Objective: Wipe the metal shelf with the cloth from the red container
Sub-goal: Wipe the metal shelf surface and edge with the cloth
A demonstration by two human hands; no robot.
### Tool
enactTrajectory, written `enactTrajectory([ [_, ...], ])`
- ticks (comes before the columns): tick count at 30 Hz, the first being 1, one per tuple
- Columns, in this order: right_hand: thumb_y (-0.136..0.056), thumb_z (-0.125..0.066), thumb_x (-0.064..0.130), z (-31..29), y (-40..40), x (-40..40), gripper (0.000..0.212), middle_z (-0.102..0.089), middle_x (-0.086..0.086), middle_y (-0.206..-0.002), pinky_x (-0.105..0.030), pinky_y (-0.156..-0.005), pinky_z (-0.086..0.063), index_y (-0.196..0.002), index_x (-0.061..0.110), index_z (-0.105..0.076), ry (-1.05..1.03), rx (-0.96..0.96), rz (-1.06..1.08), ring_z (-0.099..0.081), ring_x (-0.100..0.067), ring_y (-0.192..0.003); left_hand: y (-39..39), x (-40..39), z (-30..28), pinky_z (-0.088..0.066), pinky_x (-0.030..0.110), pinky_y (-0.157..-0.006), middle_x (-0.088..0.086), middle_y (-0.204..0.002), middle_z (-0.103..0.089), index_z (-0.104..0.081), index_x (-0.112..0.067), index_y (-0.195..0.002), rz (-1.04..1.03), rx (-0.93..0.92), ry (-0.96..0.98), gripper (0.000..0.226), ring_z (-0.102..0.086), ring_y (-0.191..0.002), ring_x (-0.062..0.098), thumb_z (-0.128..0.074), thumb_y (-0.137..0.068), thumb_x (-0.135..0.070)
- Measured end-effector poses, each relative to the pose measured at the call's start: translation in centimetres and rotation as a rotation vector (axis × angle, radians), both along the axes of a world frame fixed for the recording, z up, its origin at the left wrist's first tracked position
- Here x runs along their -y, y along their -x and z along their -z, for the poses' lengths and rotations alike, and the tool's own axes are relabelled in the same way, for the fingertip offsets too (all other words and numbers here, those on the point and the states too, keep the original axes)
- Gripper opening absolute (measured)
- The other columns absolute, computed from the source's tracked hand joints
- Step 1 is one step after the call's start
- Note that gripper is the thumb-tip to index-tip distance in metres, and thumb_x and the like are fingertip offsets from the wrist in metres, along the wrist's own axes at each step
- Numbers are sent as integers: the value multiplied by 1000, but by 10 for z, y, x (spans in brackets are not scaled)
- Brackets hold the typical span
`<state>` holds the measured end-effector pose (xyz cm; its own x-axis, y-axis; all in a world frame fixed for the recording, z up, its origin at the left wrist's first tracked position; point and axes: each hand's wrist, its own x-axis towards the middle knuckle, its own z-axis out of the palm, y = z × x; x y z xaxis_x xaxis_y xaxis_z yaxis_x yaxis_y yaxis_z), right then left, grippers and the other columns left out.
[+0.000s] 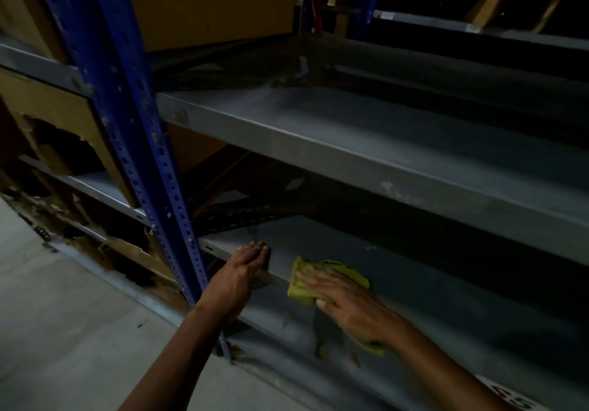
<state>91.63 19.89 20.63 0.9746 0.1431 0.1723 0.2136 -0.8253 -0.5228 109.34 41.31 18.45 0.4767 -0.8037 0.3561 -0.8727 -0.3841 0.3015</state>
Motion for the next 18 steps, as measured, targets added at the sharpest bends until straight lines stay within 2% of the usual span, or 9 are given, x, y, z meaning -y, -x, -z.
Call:
enactTrajectory([
  [3,-99,-42,27,-4,6,20,42,-38,20,-148,-27,-117,-22,-140,35,-46,-148,-5,215,-34,-1,-138,1,2,-1,-11,34,-115,12,-149,-37,-32,-13,-146,1,2,12,69,-30,-140,27,-52,-84,11],
  [5,-100,-34,35,-6,-1,30,43,-24,26,-150,-23,-117,-13,-142,44,-30,-37,-34,341,-28,-3,-141,2,3,-2,-11,36,-115,13,-148,-39,-35,-10,-144,-6,8,14,65,-31,-139,29,-53,-85,10],
  [6,-99,-28,41,-6,-7,30,45,-17,23,-151,-20,-117,-6,-143,42,-26,62,-44,349,-23,-5,-144,2,3,-3,-11,37,-114,14,-147,-40,-36,-10,-144,-11,10,11,63,-32,-138,29,-54,-86,8],
  [8,-94,-18,47,-4,-20,20,57,-11,14,-153,-14,-113,7,-148,30,-28,175,-49,306,-13,-6,-146,2,4,-4,-11,37,-114,14,-147,-40,-36,-10,-144,-13,22,6,61,-34,-138,31,-56,-88,4],
  [10,-96,-24,39,-7,-33,7,56,-12,9,-155,-11,-111,11,-149,22,-30,186,-47,275,-9,-5,-144,2,4,-4,-14,38,-114,15,-146,-41,-38,-9,-143,-9,20,1,58,-35,-137,32,-57,-89,2],
  [13,-97,-37,27,-10,-41,-12,53,-23,-1,-158,-23,-119,-3,-149,17,-31,109,-28,174,-11,-6,-144,3,5,-5,-17,38,-113,16,-145,-42,-39,-8,-142,-9,10,12,58,-36,-136,33,-57,-88,4],
  [15,-99,-41,23,-9,-36,-18,51,-24,0,-157,-25,-119,-8,-148,17,-32,86,-48,93,-11,-3,-142,2,5,-8,-16,35,-113,15,-147,-41,-39,-9,-143,-12,-1,-6,56,-35,-137,32,-56,-90,1],
  [18,-95,-42,37,-8,-27,-14,56,-24,2,-158,-23,-119,-6,-148,19,-34,67,-64,32,-12,-6,-146,0,4,-9,-17,33,-113,13,-147,-40,-39,-10,-143,-12,-11,-35,54,-35,-137,30,-58,-92,-10],
])
